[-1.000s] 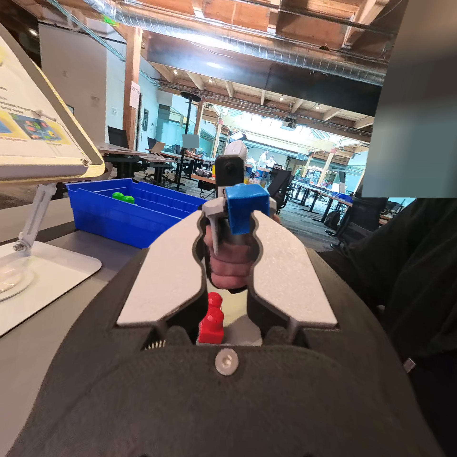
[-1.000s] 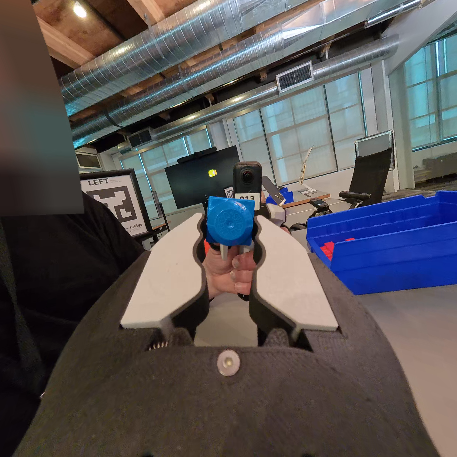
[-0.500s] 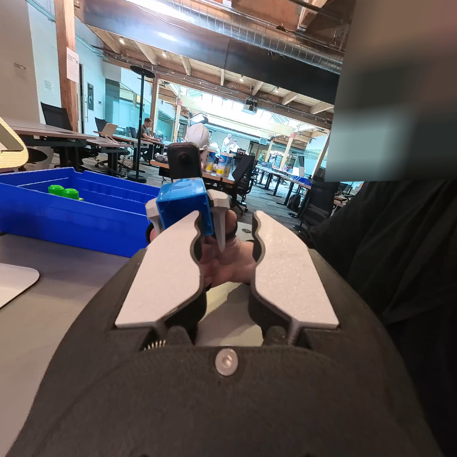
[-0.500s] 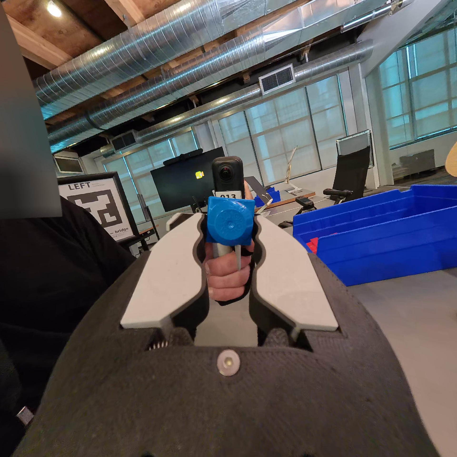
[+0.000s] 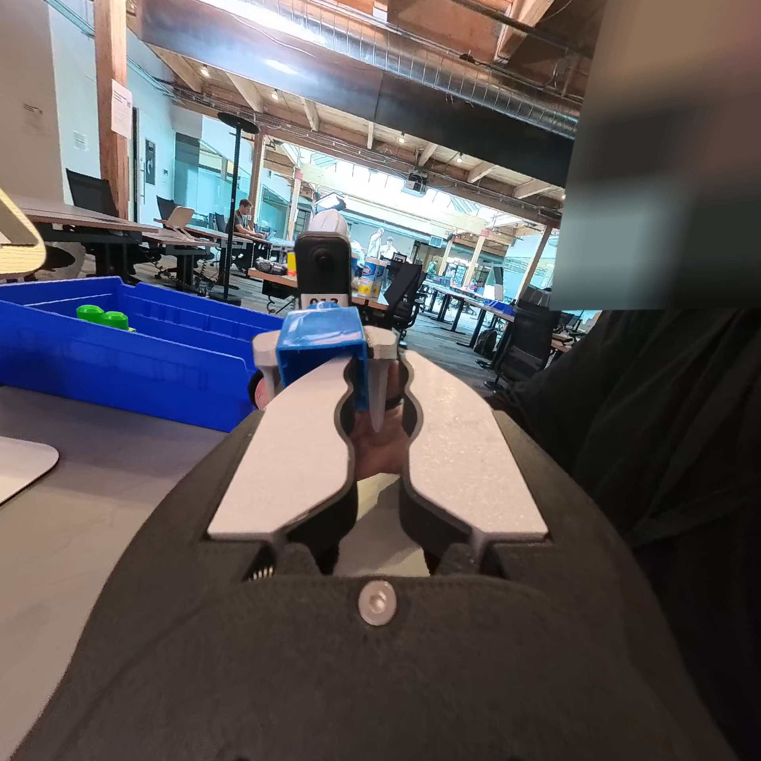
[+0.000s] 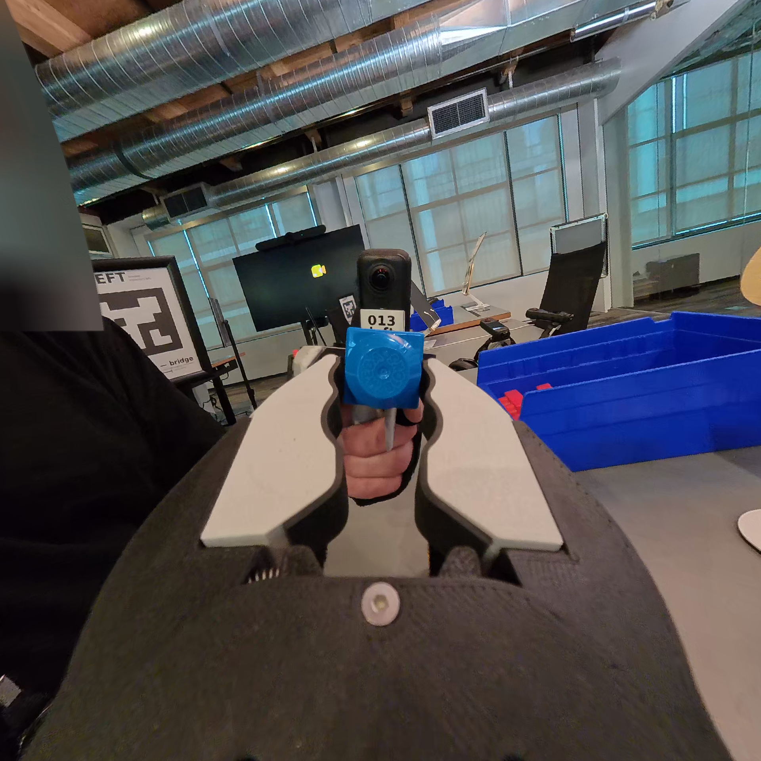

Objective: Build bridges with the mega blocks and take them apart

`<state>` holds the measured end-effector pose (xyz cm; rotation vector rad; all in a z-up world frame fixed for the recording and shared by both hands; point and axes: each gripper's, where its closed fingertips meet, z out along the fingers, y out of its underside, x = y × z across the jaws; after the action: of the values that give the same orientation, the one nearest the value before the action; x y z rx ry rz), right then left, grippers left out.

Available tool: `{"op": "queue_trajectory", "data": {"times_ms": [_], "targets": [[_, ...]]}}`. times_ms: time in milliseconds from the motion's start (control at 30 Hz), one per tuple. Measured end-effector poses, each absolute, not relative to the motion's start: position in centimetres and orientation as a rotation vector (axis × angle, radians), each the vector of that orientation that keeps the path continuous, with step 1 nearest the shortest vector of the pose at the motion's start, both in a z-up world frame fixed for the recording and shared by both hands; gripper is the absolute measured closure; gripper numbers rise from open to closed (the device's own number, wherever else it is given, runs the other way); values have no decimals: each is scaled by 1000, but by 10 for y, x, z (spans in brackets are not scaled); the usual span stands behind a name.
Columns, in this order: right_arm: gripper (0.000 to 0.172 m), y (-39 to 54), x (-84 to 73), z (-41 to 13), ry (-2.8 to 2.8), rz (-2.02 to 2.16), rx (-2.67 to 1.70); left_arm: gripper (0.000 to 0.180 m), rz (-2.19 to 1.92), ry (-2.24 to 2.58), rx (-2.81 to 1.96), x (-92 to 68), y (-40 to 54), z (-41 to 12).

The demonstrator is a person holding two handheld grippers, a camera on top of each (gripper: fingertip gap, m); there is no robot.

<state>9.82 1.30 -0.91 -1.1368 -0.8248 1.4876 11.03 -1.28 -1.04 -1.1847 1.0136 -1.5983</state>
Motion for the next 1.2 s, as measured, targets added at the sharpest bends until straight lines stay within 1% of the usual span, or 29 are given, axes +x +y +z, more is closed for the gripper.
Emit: {"op": "queue_trajectory", "data": {"times_ms": [233, 667, 900, 1000, 1200], "targets": [[136, 12, 97, -9, -842, 1458, -1138, 169, -1595, 1008, -1185, 110, -12, -12], [137, 11, 95, -10, -850, 1462, -1156, 172, -1634, 1009, -1179, 107, -12, -13], [136, 4, 92, -8, -850, 1570, -1142, 171, -1750, 1016, -1142, 104, -18, -10], [129, -2, 93, -2, -835, 1677, -1103, 179, -1811, 996, -1108, 99, -19, -6], [129, 1, 99, -1, -852, 1635, -1131, 180, -1751, 977, -1125, 93, -11, -8]]}}
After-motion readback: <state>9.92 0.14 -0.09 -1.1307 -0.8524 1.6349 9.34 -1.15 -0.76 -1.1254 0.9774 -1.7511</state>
